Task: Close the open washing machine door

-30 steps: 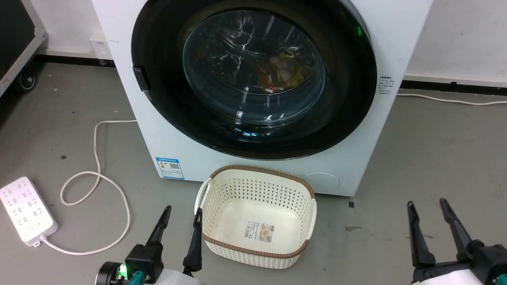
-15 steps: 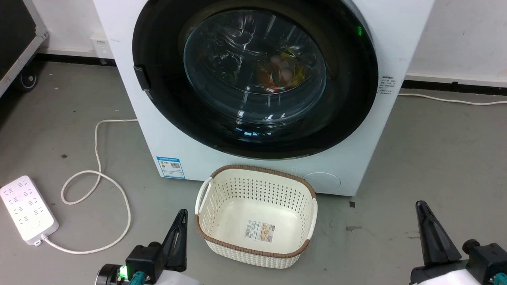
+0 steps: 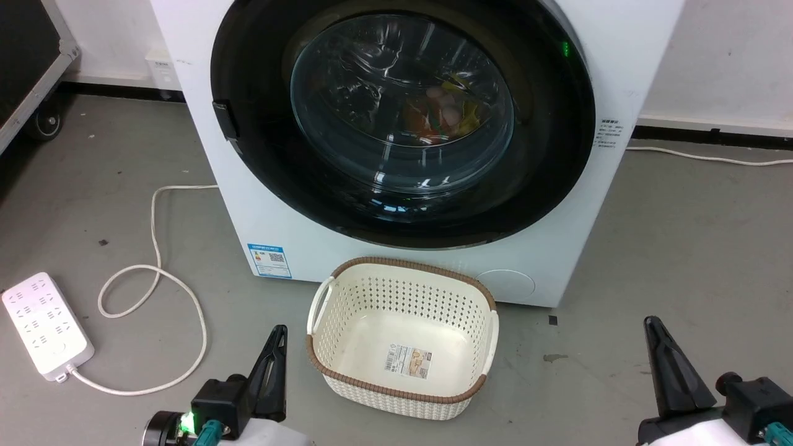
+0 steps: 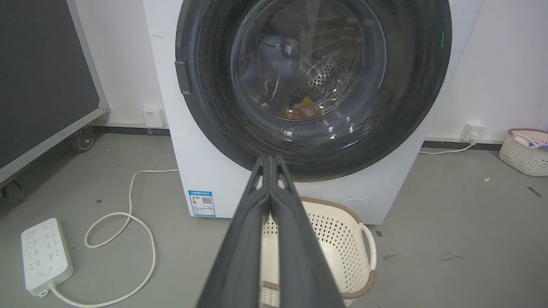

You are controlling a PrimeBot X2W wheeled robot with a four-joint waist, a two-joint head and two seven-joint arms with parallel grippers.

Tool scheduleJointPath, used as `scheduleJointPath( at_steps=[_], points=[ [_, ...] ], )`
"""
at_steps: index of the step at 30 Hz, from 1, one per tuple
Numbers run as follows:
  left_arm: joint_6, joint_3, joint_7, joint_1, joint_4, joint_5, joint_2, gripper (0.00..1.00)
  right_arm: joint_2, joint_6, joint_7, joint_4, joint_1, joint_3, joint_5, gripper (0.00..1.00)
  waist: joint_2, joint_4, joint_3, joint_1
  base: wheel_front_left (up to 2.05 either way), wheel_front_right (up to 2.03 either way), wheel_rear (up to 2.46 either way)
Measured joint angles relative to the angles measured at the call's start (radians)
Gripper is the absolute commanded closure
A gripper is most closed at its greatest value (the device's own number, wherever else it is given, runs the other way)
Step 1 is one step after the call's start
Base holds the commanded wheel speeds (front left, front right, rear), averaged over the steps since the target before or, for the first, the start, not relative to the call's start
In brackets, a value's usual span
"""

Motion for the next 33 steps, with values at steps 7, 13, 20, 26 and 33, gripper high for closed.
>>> scheduleJointPath(
  at_steps=[7, 13, 20, 26, 33],
  points=[
    [0.000, 0.007, 0.016, 0.000, -0.007, 0.007, 0.000, 1.00, 0.000, 0.000, 0.013, 0.000, -0.001, 0.005, -0.007, 1.00, 0.0000, 0.003, 0.001, 0.0000, 0.00, 0.00, 0.00],
    [0.000, 0.013, 0.030, 0.000, -0.013, 0.015, -0.001, 1.00, 0.000, 0.000, 0.026, 0.000, -0.002, 0.009, -0.007, 1.00, 0.0000, 0.005, 0.001, 0.0000, 0.00, 0.00, 0.00],
    [0.001, 0.021, 0.043, 0.000, -0.021, 0.018, -0.002, 1.00, 0.000, 0.000, 0.043, -0.001, -0.004, 0.013, -0.016, 1.00, 0.0000, 0.008, 0.002, 0.0000, 0.00, 0.00, 0.00],
    [0.001, 0.029, 0.056, 0.000, -0.029, 0.025, -0.003, 1.00, 0.000, 0.000, 0.055, -0.001, -0.014, 0.016, -0.016, 1.00, 0.0000, 0.011, 0.002, 0.0000, 0.00, 0.00, 0.00],
    [0.001, 0.037, 0.068, -0.001, -0.036, 0.034, -0.003, 1.00, 0.000, 0.000, 0.067, -0.001, -0.015, 0.021, -0.024, 1.00, 0.0000, 0.013, 0.003, 0.0000, 0.00, 0.00, 0.00]
  ],
)
